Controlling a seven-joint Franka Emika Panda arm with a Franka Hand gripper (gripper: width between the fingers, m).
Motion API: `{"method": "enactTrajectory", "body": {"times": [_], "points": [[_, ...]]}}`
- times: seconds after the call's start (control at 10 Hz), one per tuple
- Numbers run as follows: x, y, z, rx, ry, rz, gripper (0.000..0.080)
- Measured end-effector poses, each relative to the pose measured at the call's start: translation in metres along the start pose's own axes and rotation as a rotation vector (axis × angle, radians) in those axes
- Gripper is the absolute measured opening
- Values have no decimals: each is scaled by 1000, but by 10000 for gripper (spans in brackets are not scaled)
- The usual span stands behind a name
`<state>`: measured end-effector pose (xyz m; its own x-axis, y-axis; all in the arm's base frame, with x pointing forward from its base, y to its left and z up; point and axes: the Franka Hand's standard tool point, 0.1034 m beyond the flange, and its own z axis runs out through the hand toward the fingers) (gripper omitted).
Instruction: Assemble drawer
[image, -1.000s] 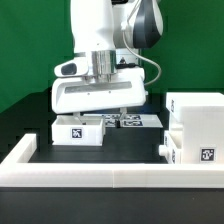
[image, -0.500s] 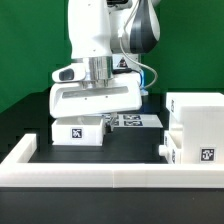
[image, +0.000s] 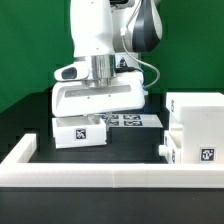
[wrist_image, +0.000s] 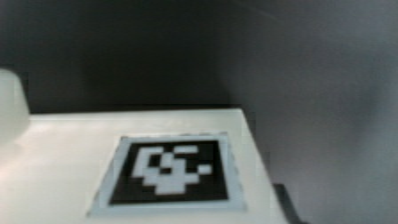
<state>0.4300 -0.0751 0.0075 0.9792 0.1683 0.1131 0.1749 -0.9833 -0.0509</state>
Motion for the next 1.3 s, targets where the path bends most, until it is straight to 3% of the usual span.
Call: {"method": "enactTrajectory", "body": {"times": [0.2,0.4,0.5,0.7,0.9,1.1,1.3], "points": [[15,-13,-8,8,-4,-28,41],[45,-39,-26,31,-25,-82,41],[56,-43,-32,45,-40,-117,41],[80,-44,-36,80,-67,-275,41],[79,-44,-35,82,-63,-296,41],[68,-27,-31,113,-79,-555,41],[78,-18,-36,126,-92,-777,41]]}}
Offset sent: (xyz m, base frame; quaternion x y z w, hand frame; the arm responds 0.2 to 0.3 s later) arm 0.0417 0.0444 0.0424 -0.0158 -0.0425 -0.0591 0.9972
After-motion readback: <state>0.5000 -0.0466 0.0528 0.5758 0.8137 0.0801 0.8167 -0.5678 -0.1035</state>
